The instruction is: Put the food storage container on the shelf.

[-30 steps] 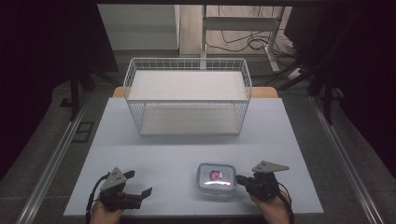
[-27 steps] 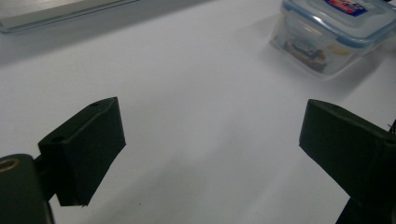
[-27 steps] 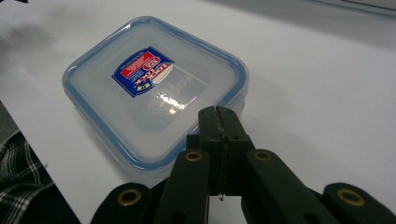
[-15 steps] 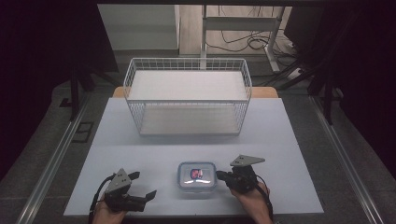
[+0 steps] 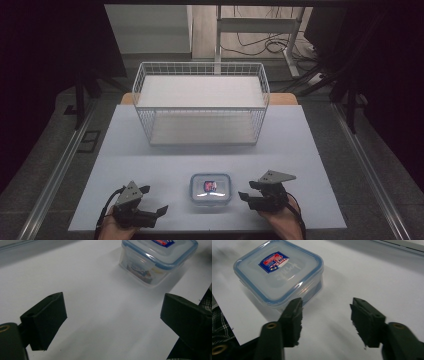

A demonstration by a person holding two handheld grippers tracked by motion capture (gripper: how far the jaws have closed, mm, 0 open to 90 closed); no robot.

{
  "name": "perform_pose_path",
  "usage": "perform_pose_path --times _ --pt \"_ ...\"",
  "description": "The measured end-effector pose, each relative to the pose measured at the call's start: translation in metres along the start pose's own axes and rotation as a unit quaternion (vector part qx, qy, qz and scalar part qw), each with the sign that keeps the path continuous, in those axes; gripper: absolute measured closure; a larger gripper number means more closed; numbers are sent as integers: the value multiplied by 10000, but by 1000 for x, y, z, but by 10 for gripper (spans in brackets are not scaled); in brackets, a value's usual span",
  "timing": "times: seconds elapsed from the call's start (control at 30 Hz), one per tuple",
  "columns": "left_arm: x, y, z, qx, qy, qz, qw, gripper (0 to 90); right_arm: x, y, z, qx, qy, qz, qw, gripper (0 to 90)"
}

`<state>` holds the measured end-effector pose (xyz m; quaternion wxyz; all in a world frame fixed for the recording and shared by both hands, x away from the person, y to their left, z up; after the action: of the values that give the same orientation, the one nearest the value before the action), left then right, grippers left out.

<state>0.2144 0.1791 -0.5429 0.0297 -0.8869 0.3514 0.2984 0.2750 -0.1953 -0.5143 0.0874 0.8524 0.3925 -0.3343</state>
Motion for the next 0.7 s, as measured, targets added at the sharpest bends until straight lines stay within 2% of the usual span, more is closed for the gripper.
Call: perform_pose_path --times 0.03,0.13,0.2,0.37,0.5,0.6,0.7 --pt "1 0 -1 12 -22 -10 10000 65 0 -1 -1 8 13 4 10000 365" --pt "3 4 -4 112 -116 30 9999 91 0 -4 -3 82 -63 -37 9999 394" --pt "7 7 -8 165 -130 104 9997 117 1 -7 -5 7 -127 -17 9999 410" --pt "17 10 -22 129 -3 363 9993 152 3 -11 -11 -23 -134 -89 9999 417" --pt "28 11 -31 336 -99 308 9989 160 6 -13 -18 32 -19 -232 9997 368" --pt "37 11 -39 375 -83 408 9984 155 8 -13 -21 105 71 -298 9995 313" --pt "47 12 -49 364 -50 529 9979 140 14 -14 -23 171 26 -422 9990 259"
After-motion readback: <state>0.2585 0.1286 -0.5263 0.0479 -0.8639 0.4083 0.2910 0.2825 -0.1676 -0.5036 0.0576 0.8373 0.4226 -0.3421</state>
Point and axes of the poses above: each handheld gripper's, and its own axes: x roughly forward along the jaws, z roughly out of its underside, y roughly to its right, the point moved 3 cm from there along x, roughly forward along the jaws, and after that the axes turned 2 degrees about y, right-handed, at the moved point
